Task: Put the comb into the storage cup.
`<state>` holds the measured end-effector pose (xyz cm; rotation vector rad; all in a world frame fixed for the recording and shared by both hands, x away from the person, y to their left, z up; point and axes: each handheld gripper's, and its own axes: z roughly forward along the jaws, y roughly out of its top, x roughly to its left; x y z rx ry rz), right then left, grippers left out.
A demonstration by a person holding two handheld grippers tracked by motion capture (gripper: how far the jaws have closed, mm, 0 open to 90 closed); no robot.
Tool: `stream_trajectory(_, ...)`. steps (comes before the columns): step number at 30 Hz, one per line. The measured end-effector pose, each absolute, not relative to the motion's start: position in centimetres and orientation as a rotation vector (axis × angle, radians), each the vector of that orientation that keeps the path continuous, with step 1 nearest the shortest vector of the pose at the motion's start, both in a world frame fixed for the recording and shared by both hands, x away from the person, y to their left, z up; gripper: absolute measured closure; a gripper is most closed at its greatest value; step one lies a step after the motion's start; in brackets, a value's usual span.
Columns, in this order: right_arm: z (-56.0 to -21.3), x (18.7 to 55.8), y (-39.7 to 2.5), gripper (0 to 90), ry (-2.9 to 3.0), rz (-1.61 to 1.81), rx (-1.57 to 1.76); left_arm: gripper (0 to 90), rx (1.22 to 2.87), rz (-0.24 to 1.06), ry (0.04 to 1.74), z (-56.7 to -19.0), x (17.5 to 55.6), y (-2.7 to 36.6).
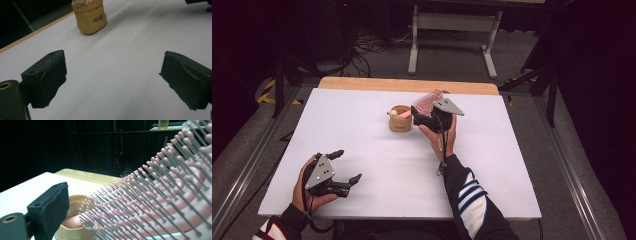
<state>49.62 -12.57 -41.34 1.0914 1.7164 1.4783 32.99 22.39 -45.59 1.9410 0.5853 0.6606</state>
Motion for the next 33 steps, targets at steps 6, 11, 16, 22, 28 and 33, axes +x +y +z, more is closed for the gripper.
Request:
stream_trajectory(6,-41.1,49.6,-12.6,6.4,1.707,1.471,1.078,7.6,1.941,0.664,0.583,-45.5,32.9,22.4)
stream_trajectory(11,-41.0,49.6,-12.6,6.1,1.714,1.453,1.071,7.6,1.940,0.656,0.583,-45.5,33.0,22.4)
stream_trajectory(16,-40.7,49.4,-12.8,4.3,1.722,1.436,1.059,7.5,1.943,0.657,0.583,-45.6,33.0,22.4)
stream_trajectory(22,-40.5,49.3,-12.8,4.0,1.734,1.395,1.050,7.5,1.937,0.660,0.584,-45.5,33.0,22.5)
stream_trajectory(28,-40.2,49.1,-13.2,3.9,1.736,1.397,1.048,7.5,1.937,0.667,0.582,-45.4,33.0,22.6)
stream_trajectory(33,-39.8,48.9,-13.4,3.2,1.741,1.386,1.026,7.4,1.939,0.666,0.582,-45.4,33.0,22.5)
